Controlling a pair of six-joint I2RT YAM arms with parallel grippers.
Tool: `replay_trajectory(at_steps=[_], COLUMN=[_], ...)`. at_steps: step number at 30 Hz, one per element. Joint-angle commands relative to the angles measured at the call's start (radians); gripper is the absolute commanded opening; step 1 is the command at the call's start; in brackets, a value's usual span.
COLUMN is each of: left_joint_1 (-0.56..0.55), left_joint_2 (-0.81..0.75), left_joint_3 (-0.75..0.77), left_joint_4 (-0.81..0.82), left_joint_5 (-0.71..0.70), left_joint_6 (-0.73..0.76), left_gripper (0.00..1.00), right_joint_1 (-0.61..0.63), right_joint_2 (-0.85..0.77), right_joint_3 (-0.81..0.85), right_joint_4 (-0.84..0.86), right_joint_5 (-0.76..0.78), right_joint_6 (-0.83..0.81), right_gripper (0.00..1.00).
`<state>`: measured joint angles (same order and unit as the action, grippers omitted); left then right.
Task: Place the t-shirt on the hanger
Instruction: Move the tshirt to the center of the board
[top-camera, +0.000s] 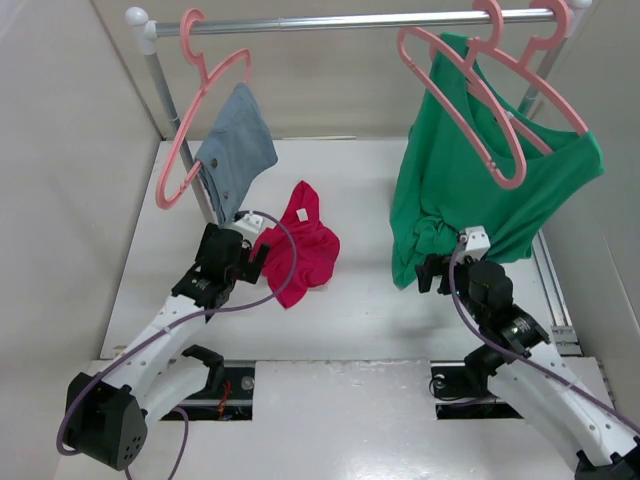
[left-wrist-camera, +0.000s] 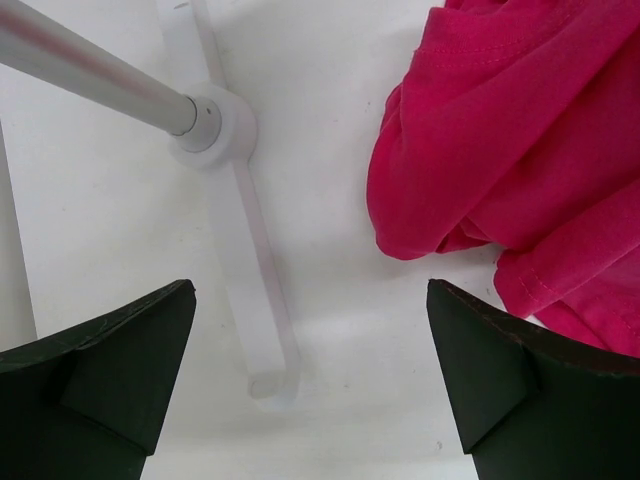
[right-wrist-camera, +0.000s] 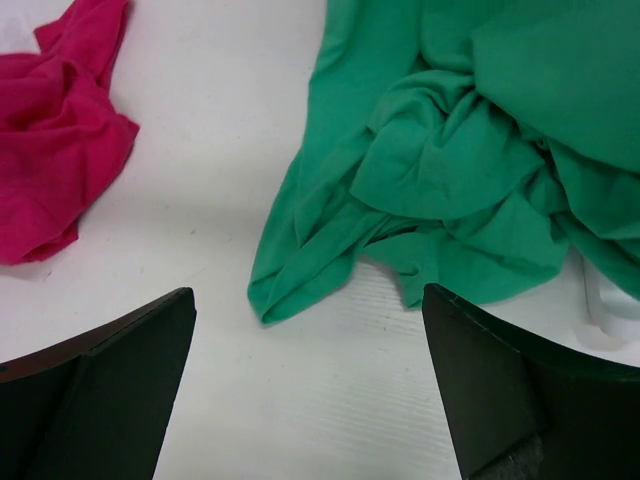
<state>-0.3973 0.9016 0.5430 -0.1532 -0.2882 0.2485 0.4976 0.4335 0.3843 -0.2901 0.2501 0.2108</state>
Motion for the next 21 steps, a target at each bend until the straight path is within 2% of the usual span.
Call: replay_trajectory(at_steps=[1, 4, 10, 11, 16, 19, 21], left_joint_1=[0.003, -0.006, -0.006, -0.006, -0.024, -0.034, -0.034], left_joint_2=[-0.007, 0.034, 0.100, 0.100, 0.137, 0.137, 0.137], left_joint_3=[0.049, 0.141, 0.184, 0.184, 0.195, 0.176, 0.176], left_joint_4=[-0.004, -0.078, -0.158, -0.158, -0.167, -0.158, -0.149], left_joint_5=[-0.008, 0.079, 0.312, 0.364, 0.414, 0.414, 0.414], left_joint_6=[-0.034, -0.012, 0.121, 0.135, 0.170, 0.179, 0.189], left_gripper=[1.00, 1.00, 1.00, 0.95, 0.89, 0.88, 0.88], right_joint_1=[-0.004, 0.011, 0.232, 0.261, 0.393, 0.421, 0.421], right_joint_2=[0.072, 0.212, 0.517, 0.554, 0.721, 0.751, 0.774], right_joint_3=[0.094, 0.171, 0.395, 0.428, 0.650, 0.758, 0.895], right_joint_4=[0.035, 0.035, -0.043, -0.058, -0.124, -0.147, -0.187], right_joint_5=[-0.102, -0.165, -0.086, -0.075, -0.093, -0.115, -0.130], right_joint_6=[-0.097, -0.200, -0.362, -0.375, -0.422, -0.456, -0.490], right_gripper=[0.99, 0.99, 0.99, 0.99, 0.99, 0.96, 0.95])
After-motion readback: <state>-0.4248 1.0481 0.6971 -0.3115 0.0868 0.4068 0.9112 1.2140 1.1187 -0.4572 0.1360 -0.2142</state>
